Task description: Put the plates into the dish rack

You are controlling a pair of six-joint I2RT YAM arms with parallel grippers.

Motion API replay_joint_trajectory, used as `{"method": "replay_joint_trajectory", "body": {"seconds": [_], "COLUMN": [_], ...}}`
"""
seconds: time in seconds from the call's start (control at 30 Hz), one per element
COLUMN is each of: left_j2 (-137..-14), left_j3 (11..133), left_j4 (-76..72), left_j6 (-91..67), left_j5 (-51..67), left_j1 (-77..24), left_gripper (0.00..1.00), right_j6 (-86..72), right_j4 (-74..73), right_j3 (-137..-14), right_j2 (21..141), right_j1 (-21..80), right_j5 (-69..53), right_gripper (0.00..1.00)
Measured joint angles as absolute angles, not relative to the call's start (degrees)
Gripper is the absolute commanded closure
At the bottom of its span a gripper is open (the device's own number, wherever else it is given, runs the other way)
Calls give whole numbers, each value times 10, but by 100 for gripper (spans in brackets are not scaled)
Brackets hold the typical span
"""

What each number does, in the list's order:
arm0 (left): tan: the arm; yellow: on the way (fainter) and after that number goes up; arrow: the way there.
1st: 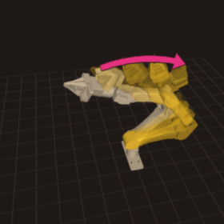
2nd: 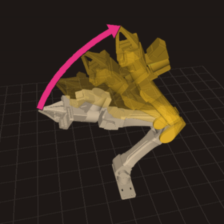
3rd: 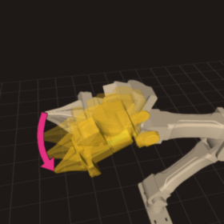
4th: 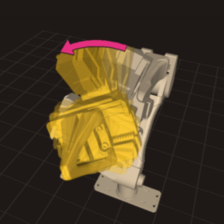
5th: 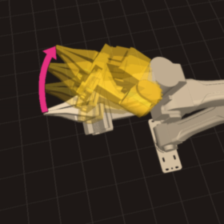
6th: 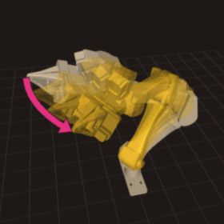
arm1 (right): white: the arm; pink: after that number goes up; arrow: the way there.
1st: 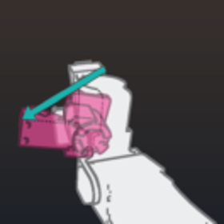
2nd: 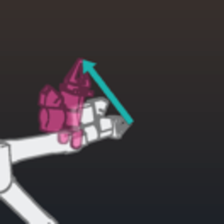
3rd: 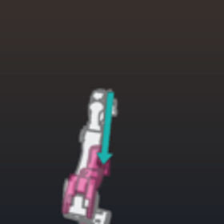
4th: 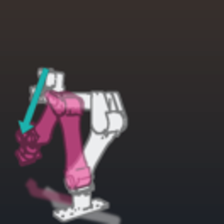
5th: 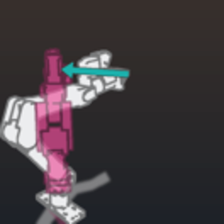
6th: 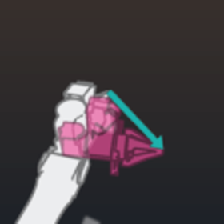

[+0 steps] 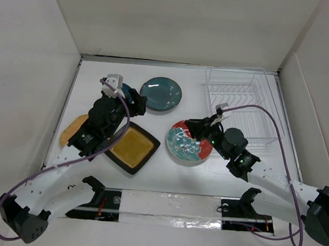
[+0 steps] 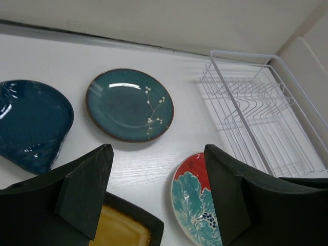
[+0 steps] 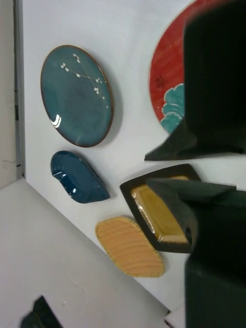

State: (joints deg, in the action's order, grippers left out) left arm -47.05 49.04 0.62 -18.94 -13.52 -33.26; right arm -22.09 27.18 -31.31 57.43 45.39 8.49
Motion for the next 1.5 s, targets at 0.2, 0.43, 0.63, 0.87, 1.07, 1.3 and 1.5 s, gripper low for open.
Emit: {"method": "replay_joint_trajectory", "body": {"seconds": [0.2, 0.43, 0.63, 0.87, 1.07, 1.3, 1.5], "left_j2": [-550, -609, -637, -687, -759, -888, -972], "left_j3": [512, 558, 562, 571, 589, 597, 639], "left_j4": [-1, -14, -12, 9, 17, 16, 25], "left_j6": [-223, -253, -262, -268, -262, -263, -261], "left_j5": [-125, -118, -77, -18, -11, -3, -19], "left_j1": [-333, -331, -236, -44, -43, 32, 82], "left_gripper": [33, 95, 100, 49, 38, 51, 47], "right_j6": [-251, -270, -276, -277, -273, -273, -275], "right_j4": [315, 346, 348, 318, 305, 295, 290], "right_j3": [-291, -290, -291, -296, -301, -310, -310], "right_j2": [566, 547, 551, 582, 583, 587, 583], "right_j1": [449, 447, 447, 446, 441, 431, 427], "right_j5": [28, -27, -56, -65, -65, -73, -81], "right_gripper": [42, 99, 100, 91, 74, 71, 69]}}
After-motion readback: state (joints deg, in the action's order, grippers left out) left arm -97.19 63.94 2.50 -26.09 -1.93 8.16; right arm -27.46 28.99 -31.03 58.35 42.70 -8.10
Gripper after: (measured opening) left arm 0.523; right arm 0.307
